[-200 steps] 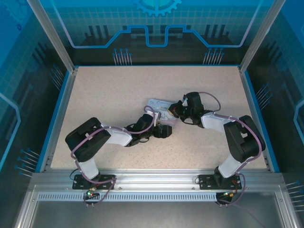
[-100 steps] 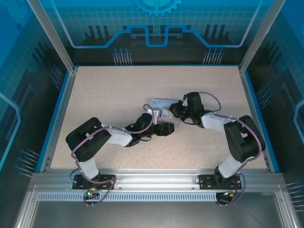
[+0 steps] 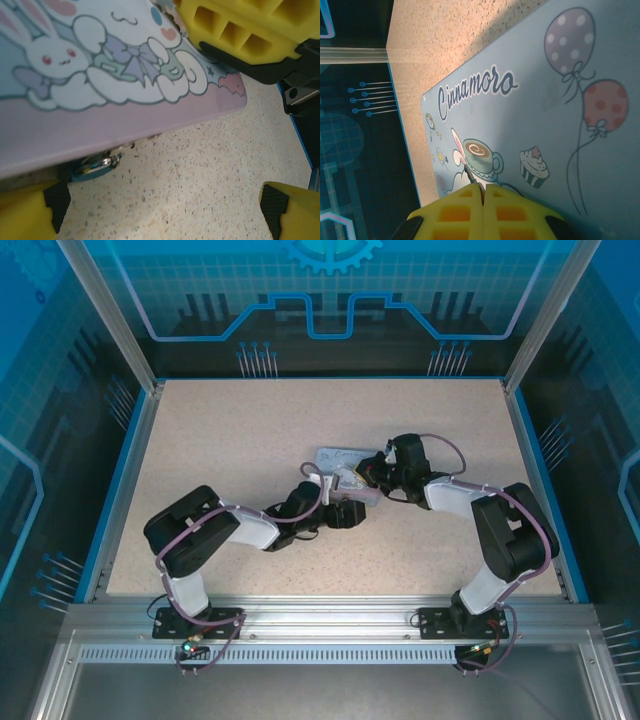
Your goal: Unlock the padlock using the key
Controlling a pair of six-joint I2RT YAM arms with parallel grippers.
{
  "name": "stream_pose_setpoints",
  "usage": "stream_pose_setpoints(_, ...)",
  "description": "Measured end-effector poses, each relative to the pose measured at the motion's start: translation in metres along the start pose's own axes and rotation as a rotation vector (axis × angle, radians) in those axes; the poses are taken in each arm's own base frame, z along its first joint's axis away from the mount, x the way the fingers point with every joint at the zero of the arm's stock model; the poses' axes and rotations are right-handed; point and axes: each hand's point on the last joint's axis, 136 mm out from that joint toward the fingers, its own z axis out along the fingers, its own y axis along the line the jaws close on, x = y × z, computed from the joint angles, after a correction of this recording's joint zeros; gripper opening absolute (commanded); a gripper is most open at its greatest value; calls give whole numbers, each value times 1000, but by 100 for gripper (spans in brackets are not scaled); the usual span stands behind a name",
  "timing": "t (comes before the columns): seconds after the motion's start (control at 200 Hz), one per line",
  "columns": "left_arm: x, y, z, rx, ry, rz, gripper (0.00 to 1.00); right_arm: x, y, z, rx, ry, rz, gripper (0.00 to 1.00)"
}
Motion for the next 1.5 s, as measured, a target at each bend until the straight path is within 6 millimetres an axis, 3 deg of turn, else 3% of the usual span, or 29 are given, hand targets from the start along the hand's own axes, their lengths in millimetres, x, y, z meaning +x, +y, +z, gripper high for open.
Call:
stream_pose_setpoints(0.19,-3,-1,-16,-38,0,-16,99,-2,6,-7,-6,-14,-15,0)
stream_pose_setpoints(0.395,-16,-8,-26,-64,-14,-17,99,-7,20,-31,2,-79,-71,0)
stream_pose_setpoints(0.585,-22,-8,-25,-80,-13,9,99,-15,25,-50,78,-132,-129,0)
stream_pose_setpoints(0.945,-25,-10,-20,-75,-19,30,99,-21,56,-87,201,-244,-267,0)
stream_pose_setpoints(1.196,-28,-11,-19,-70,-36,6,99,-22,56,-98,242,-254,-301,0)
stream_pose_setpoints(1.501,-12,8,-8,-117,11,-15,99,-27,74,-108,191,-256,-301,0)
